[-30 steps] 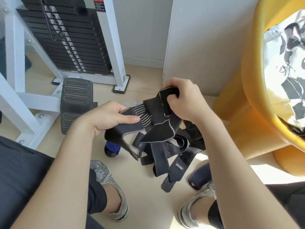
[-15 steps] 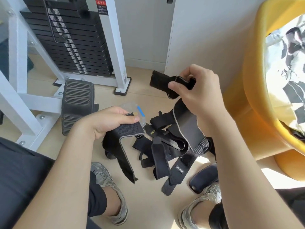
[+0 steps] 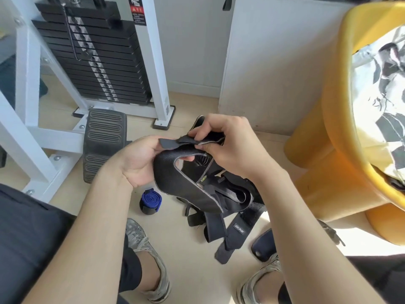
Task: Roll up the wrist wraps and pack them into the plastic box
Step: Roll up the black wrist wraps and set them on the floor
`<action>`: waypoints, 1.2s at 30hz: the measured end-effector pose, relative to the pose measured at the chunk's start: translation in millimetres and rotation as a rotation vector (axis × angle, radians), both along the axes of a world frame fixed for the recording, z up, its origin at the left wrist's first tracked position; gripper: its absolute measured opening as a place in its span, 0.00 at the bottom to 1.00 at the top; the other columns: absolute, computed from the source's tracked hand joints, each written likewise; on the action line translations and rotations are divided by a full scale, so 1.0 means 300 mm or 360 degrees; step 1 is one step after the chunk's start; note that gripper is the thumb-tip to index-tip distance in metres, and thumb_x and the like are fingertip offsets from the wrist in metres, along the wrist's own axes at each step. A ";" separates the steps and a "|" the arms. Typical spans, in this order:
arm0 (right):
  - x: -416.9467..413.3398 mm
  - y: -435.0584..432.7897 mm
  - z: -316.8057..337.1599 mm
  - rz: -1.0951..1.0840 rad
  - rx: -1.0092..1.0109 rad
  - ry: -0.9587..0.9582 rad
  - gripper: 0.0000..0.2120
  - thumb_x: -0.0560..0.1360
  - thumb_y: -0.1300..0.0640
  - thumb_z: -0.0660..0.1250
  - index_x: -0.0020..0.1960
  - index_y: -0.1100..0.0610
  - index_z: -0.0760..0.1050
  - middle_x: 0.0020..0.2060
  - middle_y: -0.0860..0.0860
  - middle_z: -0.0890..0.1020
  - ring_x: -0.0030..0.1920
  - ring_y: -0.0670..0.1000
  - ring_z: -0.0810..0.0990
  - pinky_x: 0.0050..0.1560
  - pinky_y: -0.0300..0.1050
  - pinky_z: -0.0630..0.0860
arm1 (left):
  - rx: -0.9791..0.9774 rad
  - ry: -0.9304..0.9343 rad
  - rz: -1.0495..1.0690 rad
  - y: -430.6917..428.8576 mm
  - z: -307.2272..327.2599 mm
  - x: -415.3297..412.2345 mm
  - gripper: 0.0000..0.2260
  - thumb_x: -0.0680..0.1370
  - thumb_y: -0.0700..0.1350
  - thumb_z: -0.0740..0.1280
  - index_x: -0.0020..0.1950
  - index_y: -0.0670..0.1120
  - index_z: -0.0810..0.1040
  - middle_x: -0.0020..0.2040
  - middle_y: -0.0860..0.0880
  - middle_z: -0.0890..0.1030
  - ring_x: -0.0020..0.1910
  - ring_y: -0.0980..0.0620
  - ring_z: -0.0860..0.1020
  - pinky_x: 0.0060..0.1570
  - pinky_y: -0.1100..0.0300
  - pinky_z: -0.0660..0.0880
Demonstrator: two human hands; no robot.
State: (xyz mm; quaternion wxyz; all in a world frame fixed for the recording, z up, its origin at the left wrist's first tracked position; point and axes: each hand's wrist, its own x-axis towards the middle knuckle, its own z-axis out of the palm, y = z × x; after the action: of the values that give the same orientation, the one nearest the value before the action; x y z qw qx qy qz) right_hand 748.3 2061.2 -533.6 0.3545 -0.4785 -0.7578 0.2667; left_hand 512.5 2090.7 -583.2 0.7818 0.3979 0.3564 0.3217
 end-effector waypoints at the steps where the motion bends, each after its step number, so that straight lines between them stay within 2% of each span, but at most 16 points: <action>1: 0.000 -0.002 -0.001 0.0017 -0.0019 -0.0016 0.15 0.72 0.73 0.72 0.45 0.53 0.83 0.52 0.45 0.90 0.56 0.41 0.88 0.62 0.45 0.83 | -0.0036 -0.0036 -0.0002 0.001 -0.001 -0.002 0.15 0.78 0.44 0.66 0.57 0.41 0.91 0.58 0.43 0.89 0.53 0.50 0.88 0.54 0.59 0.84; 4: -0.001 -0.004 0.002 0.0030 -0.0032 -0.0071 0.21 0.67 0.76 0.61 0.45 0.56 0.86 0.53 0.46 0.90 0.59 0.42 0.87 0.64 0.42 0.81 | -0.0214 -0.0015 0.0028 0.010 0.003 -0.010 0.21 0.83 0.49 0.61 0.61 0.38 0.88 0.61 0.37 0.87 0.54 0.45 0.88 0.53 0.54 0.84; 7: -0.006 -0.001 0.003 0.0026 -0.0024 -0.0112 0.23 0.65 0.76 0.59 0.44 0.55 0.86 0.54 0.46 0.90 0.60 0.42 0.87 0.64 0.39 0.80 | -0.0200 0.0001 -0.0066 0.010 0.012 -0.010 0.30 0.82 0.61 0.66 0.65 0.36 0.86 0.56 0.36 0.87 0.46 0.46 0.88 0.47 0.56 0.84; 10: -0.007 0.005 -0.006 0.0039 -0.0028 -0.0124 0.23 0.65 0.76 0.58 0.43 0.56 0.86 0.55 0.47 0.90 0.59 0.43 0.87 0.62 0.38 0.81 | 0.0065 0.0168 -0.0097 -0.005 0.004 -0.001 0.18 0.79 0.54 0.74 0.56 0.39 0.90 0.52 0.39 0.89 0.49 0.48 0.88 0.50 0.58 0.84; 13: -0.004 0.012 -0.019 0.0001 -0.0051 -0.0154 0.25 0.64 0.75 0.57 0.42 0.53 0.85 0.55 0.48 0.90 0.61 0.42 0.85 0.63 0.33 0.78 | 0.0114 0.0222 -0.0085 -0.016 -0.002 0.005 0.16 0.75 0.48 0.77 0.58 0.38 0.88 0.55 0.37 0.88 0.50 0.46 0.88 0.50 0.57 0.84; 15: 0.005 0.019 -0.036 -0.0087 -0.0096 -0.0179 0.24 0.64 0.75 0.56 0.44 0.51 0.81 0.56 0.50 0.90 0.63 0.49 0.86 0.66 0.43 0.80 | 0.0175 0.0267 -0.0004 -0.019 0.006 0.019 0.13 0.78 0.45 0.77 0.58 0.38 0.87 0.55 0.37 0.88 0.49 0.46 0.88 0.49 0.57 0.84; 18: 0.015 0.031 -0.066 -0.0364 -0.0138 -0.0329 0.23 0.67 0.72 0.56 0.52 0.51 0.76 0.55 0.54 0.87 0.59 0.63 0.83 0.55 0.58 0.82 | 0.0290 0.0292 0.0126 -0.017 0.029 0.035 0.11 0.79 0.45 0.73 0.57 0.40 0.88 0.56 0.37 0.89 0.50 0.47 0.89 0.49 0.58 0.84; 20: 0.028 0.037 -0.083 -0.0615 -0.0156 -0.0374 0.18 0.72 0.70 0.59 0.55 0.54 0.77 0.52 0.54 0.86 0.55 0.65 0.80 0.51 0.57 0.81 | 0.0336 0.0324 0.0184 -0.011 0.050 0.033 0.12 0.79 0.47 0.72 0.56 0.41 0.89 0.57 0.38 0.89 0.51 0.47 0.89 0.50 0.59 0.85; 22: 0.047 0.046 -0.094 -0.0809 -0.0217 -0.0401 0.05 0.77 0.60 0.64 0.48 0.59 0.79 0.43 0.57 0.86 0.49 0.65 0.81 0.48 0.55 0.81 | 0.0378 0.0350 0.0189 -0.007 0.069 0.030 0.12 0.80 0.49 0.72 0.56 0.42 0.89 0.56 0.37 0.89 0.52 0.47 0.89 0.51 0.58 0.85; 23: 0.052 0.050 -0.091 -0.0840 -0.0299 -0.0424 0.12 0.79 0.54 0.66 0.42 0.61 0.80 0.37 0.57 0.85 0.44 0.64 0.83 0.46 0.53 0.83 | 0.0400 0.0357 0.0185 -0.008 0.077 0.032 0.13 0.80 0.49 0.71 0.55 0.42 0.89 0.55 0.37 0.89 0.51 0.47 0.89 0.52 0.58 0.85; 25: 0.059 0.044 -0.085 -0.0712 -0.0588 -0.0468 0.27 0.82 0.43 0.66 0.34 0.62 0.82 0.28 0.55 0.85 0.35 0.58 0.87 0.45 0.51 0.86 | 0.0434 0.0341 0.0219 -0.012 0.090 0.045 0.14 0.81 0.50 0.70 0.55 0.41 0.88 0.54 0.39 0.89 0.50 0.47 0.88 0.52 0.58 0.85; 27: 0.042 0.036 -0.091 -0.0405 -0.0918 -0.0257 0.30 0.85 0.40 0.64 0.39 0.63 0.85 0.31 0.56 0.87 0.35 0.55 0.89 0.47 0.55 0.88 | 0.0434 0.0287 0.0311 -0.016 0.101 0.066 0.15 0.82 0.49 0.69 0.58 0.39 0.86 0.54 0.41 0.89 0.51 0.48 0.88 0.51 0.57 0.84; 30: 0.008 0.031 -0.124 0.0146 -0.1388 0.0406 0.29 0.87 0.39 0.59 0.61 0.64 0.85 0.53 0.61 0.89 0.57 0.63 0.89 0.66 0.61 0.83 | 0.0473 0.0232 0.0479 -0.018 0.124 0.090 0.12 0.87 0.43 0.64 0.61 0.38 0.84 0.53 0.42 0.89 0.53 0.48 0.88 0.52 0.56 0.84; 32: -0.010 0.012 -0.166 0.0551 -0.1677 0.0952 0.33 0.85 0.36 0.58 0.76 0.61 0.77 0.68 0.60 0.84 0.71 0.65 0.80 0.75 0.60 0.75 | 0.0525 0.0200 0.0573 -0.017 0.142 0.102 0.11 0.88 0.38 0.62 0.62 0.38 0.83 0.56 0.42 0.89 0.56 0.47 0.87 0.55 0.54 0.84; 33: -0.012 0.003 -0.197 0.0753 -0.1729 0.1056 0.34 0.85 0.37 0.61 0.79 0.61 0.72 0.71 0.60 0.81 0.75 0.65 0.77 0.76 0.60 0.74 | 0.0551 0.0193 0.0620 -0.016 0.150 0.107 0.11 0.88 0.36 0.62 0.63 0.38 0.83 0.57 0.42 0.88 0.57 0.46 0.87 0.57 0.53 0.84; 36: -0.013 -0.021 -0.307 0.0854 -0.1538 0.0556 0.26 0.80 0.57 0.76 0.74 0.65 0.75 0.68 0.62 0.83 0.70 0.64 0.82 0.72 0.58 0.79 | 0.0617 0.0223 0.0765 -0.012 0.166 0.118 0.11 0.88 0.33 0.61 0.64 0.38 0.83 0.57 0.43 0.88 0.59 0.47 0.87 0.62 0.52 0.83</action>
State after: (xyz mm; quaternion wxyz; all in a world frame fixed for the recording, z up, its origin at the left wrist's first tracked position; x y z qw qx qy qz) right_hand 744.5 2054.8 -625.5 0.1355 -0.3261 -0.5752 0.7379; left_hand 547.9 2087.1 -533.6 0.5663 0.4652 0.4253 0.5311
